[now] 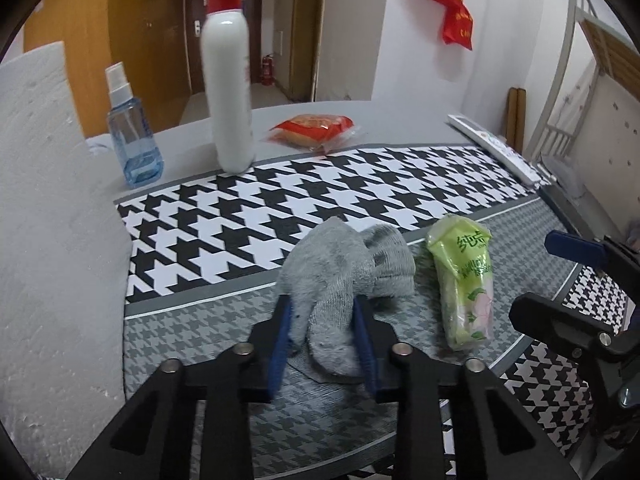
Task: Organize soft objects
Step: 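Lower the left tool onto the grey cloth and close on it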
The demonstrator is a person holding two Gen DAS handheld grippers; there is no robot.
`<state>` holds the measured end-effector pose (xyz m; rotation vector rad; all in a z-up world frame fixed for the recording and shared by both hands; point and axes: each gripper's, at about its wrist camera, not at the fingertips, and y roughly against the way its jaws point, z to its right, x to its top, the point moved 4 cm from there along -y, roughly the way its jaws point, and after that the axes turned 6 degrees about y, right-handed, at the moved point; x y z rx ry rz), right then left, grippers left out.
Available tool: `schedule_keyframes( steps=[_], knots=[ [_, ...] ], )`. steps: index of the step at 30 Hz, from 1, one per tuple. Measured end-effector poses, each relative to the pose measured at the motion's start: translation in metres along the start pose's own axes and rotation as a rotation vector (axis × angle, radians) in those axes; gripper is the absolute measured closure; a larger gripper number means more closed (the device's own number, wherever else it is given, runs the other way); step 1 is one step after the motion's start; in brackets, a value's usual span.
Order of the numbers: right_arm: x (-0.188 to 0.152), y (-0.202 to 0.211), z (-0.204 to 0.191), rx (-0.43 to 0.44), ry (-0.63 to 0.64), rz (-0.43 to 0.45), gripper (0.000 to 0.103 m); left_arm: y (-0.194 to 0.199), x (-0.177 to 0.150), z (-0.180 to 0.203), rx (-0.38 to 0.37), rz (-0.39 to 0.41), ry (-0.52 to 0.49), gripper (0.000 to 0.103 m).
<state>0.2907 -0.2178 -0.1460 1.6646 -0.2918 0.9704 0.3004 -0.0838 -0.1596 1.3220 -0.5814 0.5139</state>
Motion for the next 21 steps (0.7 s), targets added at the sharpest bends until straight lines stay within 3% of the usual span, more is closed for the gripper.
schedule_keyframes(
  steps=[9, 17, 21],
  knots=[
    [0.006, -0.005, -0.018, -0.024, 0.062, -0.015, 0.004, 0.013, -0.004, -0.007, -0.011, 0.041, 0.028, 0.075],
    [0.009, -0.019, -0.021, -0.017, 0.064, -0.075, 0.02, 0.018, -0.004, -0.003, 0.002, 0.059, 0.008, 0.075],
    [0.01, -0.023, -0.024, -0.004, 0.065, -0.086, 0.021, 0.016, -0.005, -0.003, 0.002, 0.052, 0.008, 0.075]
  ],
)
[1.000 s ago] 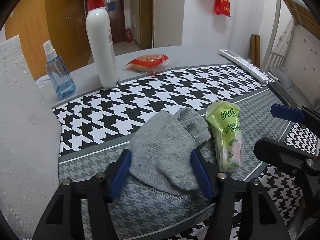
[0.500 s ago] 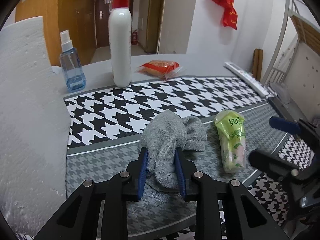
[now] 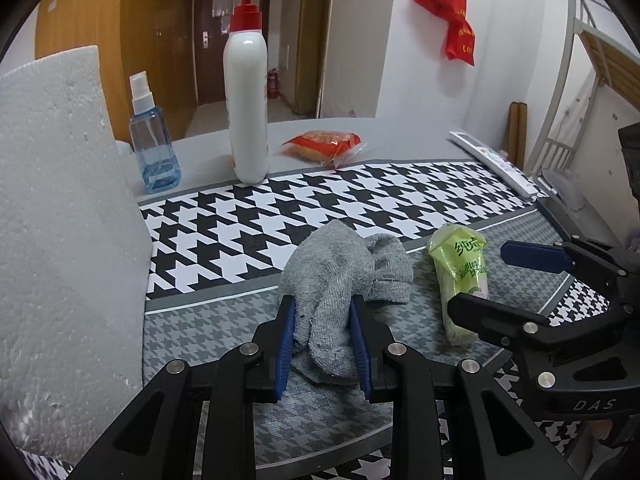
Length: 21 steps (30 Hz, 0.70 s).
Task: Organize soft objects
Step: 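Lower the left tool onto the grey cloth and close on it, then close the right tool on the green packet while the left tool holds the grey cloth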
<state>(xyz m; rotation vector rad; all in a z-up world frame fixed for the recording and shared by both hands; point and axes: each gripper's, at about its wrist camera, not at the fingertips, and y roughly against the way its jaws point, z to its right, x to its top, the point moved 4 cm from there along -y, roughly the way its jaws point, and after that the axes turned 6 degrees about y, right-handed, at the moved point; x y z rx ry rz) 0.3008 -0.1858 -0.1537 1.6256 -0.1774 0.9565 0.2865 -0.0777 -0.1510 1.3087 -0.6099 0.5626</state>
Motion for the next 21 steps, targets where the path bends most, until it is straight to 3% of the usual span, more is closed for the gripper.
schedule_keyframes(
  steps=[9, 16, 21],
  knots=[
    [-0.002, -0.015, -0.005, 0.032, 0.001, -0.049, 0.039, -0.001, 0.001, -0.001, 0.001, -0.001, 0.001, 0.075],
    [-0.007, -0.02, 0.001, 0.024, -0.015, -0.068, 0.061, 0.0, 0.001, 0.0, 0.004, 0.002, 0.0, 0.075],
    [-0.008, -0.018, 0.004, 0.027, -0.024, -0.068, 0.069, 0.002, 0.001, 0.001, 0.003, 0.009, -0.01, 0.075]
  ],
)
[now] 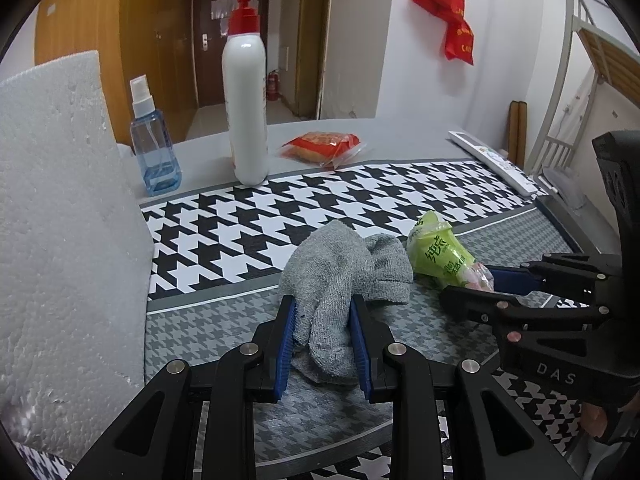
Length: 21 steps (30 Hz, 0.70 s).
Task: Organize soft objects
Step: 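Close the right tool on the green packet while the left tool holds the grey cloth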
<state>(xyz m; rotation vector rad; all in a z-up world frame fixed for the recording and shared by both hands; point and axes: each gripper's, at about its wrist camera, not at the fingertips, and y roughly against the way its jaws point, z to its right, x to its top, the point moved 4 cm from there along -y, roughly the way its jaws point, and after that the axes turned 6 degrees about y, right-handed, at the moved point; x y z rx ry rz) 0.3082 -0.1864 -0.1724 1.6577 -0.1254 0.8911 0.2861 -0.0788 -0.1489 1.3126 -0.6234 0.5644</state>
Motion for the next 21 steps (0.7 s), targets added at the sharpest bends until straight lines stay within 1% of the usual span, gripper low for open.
schedule_keyframes(
  steps=[10, 21],
  knots=[
    [-0.003, 0.017, 0.005, -0.019, -0.018, 0.027, 0.07, 0.006, 0.0, 0.002, 0.004, 0.025, -0.011, 0.075],
    [-0.018, 0.043, 0.007, -0.043, -0.035, 0.046, 0.07, 0.01, -0.001, 0.008, -0.005, 0.039, -0.027, 0.075]
  ],
)
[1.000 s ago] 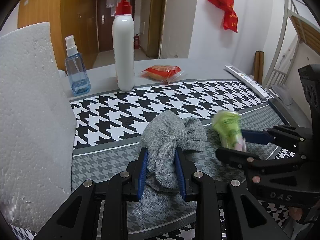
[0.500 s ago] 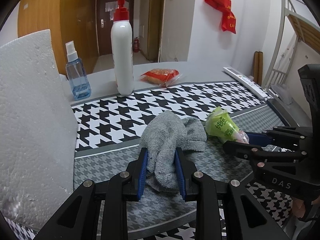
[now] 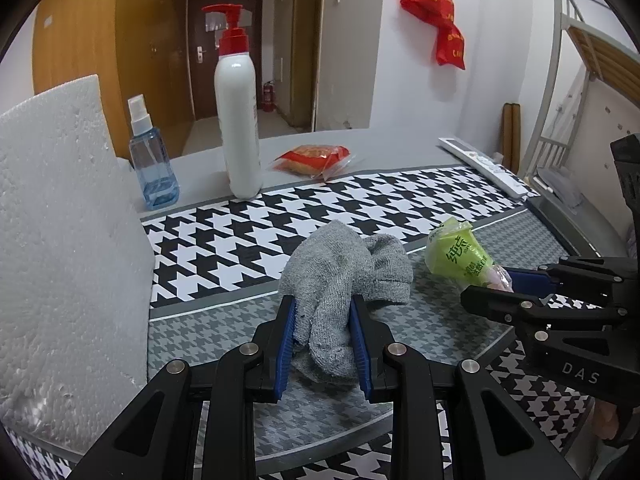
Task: Organize soft objects
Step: 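Close the right tool on the green packet while the left tool holds the grey cloth, then carry the grey cloth and green packet up over the white foam box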
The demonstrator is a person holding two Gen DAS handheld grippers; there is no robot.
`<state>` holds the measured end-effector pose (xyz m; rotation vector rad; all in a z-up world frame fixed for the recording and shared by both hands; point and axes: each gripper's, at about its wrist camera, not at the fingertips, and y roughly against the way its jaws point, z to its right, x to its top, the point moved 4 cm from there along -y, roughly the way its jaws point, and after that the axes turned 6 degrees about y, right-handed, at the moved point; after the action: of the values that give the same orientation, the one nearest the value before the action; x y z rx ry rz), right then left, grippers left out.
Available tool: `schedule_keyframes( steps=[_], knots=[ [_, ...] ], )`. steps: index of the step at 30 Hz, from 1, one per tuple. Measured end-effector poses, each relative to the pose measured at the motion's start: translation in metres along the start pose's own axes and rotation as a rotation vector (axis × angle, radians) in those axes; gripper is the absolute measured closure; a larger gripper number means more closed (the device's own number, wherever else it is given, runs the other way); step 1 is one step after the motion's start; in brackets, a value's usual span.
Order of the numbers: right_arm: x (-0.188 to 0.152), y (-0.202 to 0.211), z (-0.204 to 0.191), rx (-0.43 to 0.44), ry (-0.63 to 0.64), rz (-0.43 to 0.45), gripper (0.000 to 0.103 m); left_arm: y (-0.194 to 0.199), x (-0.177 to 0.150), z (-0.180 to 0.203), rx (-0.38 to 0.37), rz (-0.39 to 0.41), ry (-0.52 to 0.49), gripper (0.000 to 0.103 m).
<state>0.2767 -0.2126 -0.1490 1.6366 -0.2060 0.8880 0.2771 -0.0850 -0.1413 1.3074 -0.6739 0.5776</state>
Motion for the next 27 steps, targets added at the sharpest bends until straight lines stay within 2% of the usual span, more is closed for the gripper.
schedule_keyframes(
  steps=[6, 14, 27],
  knots=[
    [-0.006, 0.015, -0.003, -0.007, -0.003, 0.025, 0.07, 0.006, -0.001, 0.006, -0.009, 0.016, -0.019, 0.075],
    [-0.014, 0.038, -0.008, -0.023, -0.008, 0.066, 0.07, 0.016, -0.003, 0.012, -0.058, 0.009, -0.021, 0.075],
    [-0.019, 0.072, -0.018, -0.042, -0.007, 0.126, 0.07, 0.044, -0.009, 0.009, -0.054, 0.054, -0.032, 0.075]
  ],
)
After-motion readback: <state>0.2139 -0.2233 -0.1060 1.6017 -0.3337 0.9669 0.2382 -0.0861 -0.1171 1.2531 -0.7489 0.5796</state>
